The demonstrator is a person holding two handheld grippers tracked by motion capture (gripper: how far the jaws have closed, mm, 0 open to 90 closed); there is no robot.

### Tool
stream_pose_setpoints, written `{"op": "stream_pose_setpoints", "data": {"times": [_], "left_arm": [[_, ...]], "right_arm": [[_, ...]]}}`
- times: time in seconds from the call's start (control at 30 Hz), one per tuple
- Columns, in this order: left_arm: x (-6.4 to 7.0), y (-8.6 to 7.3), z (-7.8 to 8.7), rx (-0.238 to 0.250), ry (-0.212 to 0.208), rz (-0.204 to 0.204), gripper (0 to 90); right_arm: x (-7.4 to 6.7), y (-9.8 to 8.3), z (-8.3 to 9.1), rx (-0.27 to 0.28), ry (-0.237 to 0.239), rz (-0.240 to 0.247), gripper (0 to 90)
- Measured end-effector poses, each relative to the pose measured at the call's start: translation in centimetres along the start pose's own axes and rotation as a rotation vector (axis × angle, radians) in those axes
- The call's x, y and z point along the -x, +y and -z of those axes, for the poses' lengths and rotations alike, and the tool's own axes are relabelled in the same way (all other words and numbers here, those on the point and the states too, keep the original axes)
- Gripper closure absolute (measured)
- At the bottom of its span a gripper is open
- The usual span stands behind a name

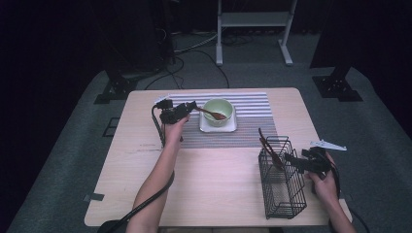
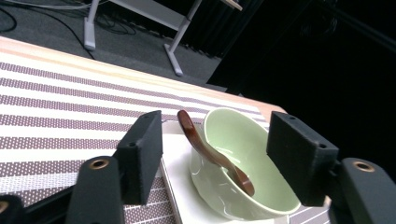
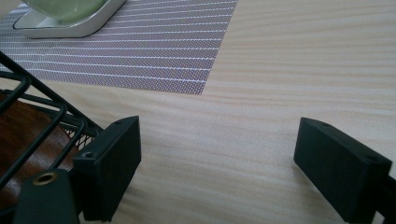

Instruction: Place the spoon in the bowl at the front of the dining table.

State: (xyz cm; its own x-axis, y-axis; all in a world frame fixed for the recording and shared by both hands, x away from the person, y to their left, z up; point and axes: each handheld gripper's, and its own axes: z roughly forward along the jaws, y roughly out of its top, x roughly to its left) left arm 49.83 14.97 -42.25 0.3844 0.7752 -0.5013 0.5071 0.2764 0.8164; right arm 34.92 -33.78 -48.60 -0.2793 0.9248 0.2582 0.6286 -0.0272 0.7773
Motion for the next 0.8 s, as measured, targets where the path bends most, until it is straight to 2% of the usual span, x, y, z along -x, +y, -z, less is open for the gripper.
{"op": "stream_pose_setpoints", "data": {"times": [0.27,0.4,0.53,0.77,0.8], "left_arm": [[-0.1,-0.1,0.5,-0.015,0.001,-0.004,23.1],[-0.1,-0.2,0.7,-0.033,-0.003,-0.034,20.1],[-0.2,-0.4,1.0,-0.038,-0.003,-0.046,19.6],[-0.4,-0.7,1.7,-0.042,-0.002,-0.038,16.6],[-0.4,-0.7,1.8,-0.045,0.004,-0.035,13.8]], "right_arm": [[0.0,0.0,0.0,0.001,0.000,0.000,13.4],[0.0,0.0,0.0,-0.001,0.000,0.000,13.4],[0.0,0.0,0.0,0.003,0.000,-0.002,13.4],[0.0,0.0,0.0,0.001,-0.003,0.001,13.4],[0.0,0.0,0.0,0.000,-0.003,0.001,13.4]]}}
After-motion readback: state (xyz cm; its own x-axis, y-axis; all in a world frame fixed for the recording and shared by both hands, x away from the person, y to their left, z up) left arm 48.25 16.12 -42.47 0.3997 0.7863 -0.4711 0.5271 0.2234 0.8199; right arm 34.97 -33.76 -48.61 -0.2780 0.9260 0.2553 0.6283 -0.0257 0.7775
